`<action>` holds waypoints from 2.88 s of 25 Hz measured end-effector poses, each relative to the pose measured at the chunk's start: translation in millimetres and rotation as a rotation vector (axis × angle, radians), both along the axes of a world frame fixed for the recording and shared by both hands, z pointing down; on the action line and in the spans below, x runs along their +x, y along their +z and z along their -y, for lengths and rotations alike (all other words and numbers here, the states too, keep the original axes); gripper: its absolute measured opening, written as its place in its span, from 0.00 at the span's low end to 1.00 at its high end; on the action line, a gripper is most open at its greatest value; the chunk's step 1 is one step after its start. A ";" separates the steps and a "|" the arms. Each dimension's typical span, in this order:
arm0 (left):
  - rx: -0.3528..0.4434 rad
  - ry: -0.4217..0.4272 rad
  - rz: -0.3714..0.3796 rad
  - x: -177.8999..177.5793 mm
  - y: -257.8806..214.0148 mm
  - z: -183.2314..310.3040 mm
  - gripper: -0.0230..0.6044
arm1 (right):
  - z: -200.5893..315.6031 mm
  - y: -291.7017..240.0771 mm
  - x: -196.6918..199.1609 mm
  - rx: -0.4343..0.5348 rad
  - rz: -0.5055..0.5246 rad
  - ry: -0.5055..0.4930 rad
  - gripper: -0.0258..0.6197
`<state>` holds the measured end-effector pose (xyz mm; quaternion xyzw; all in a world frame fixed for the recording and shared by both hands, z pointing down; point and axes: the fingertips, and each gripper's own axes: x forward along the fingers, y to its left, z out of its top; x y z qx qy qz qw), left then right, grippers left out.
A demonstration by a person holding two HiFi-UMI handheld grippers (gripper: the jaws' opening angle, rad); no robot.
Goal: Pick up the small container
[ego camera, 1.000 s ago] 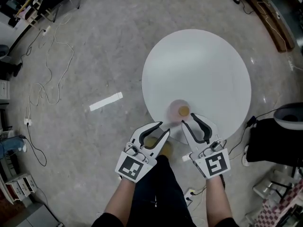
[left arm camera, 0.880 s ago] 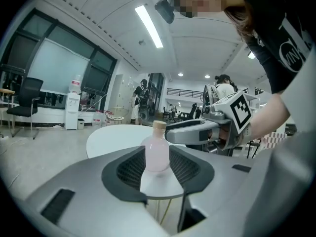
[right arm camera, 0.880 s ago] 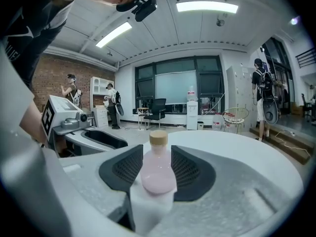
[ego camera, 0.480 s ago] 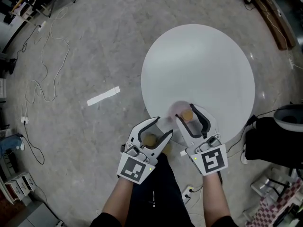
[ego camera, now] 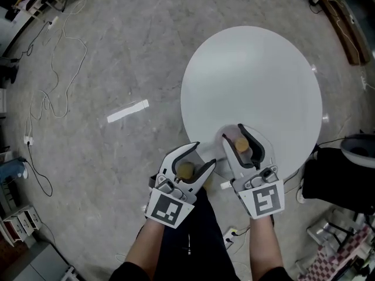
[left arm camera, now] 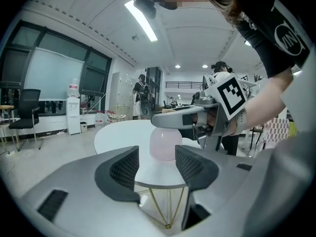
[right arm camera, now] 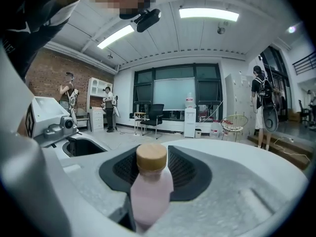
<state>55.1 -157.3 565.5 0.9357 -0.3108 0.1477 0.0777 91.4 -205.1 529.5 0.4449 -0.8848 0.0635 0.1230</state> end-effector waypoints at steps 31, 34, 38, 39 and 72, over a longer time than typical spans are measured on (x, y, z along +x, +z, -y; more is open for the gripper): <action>0.043 0.230 0.209 51.7 14.3 12.2 0.59 | -20.9 4.2 -7.6 0.015 -0.079 -0.134 0.24; 0.056 0.288 0.288 55.7 21.8 11.4 0.60 | -19.9 3.7 -8.3 0.008 -0.071 -0.119 0.24; 0.049 0.322 0.302 61.6 25.0 11.4 0.60 | -21.6 3.2 -6.7 0.005 -0.058 -0.101 0.24; 0.043 0.325 0.297 62.3 24.2 12.7 0.60 | -21.3 3.1 -6.4 0.004 -0.061 -0.098 0.24; -0.013 0.469 0.404 78.9 39.8 7.8 0.61 | -26.0 0.8 -3.3 0.010 0.000 -0.087 0.23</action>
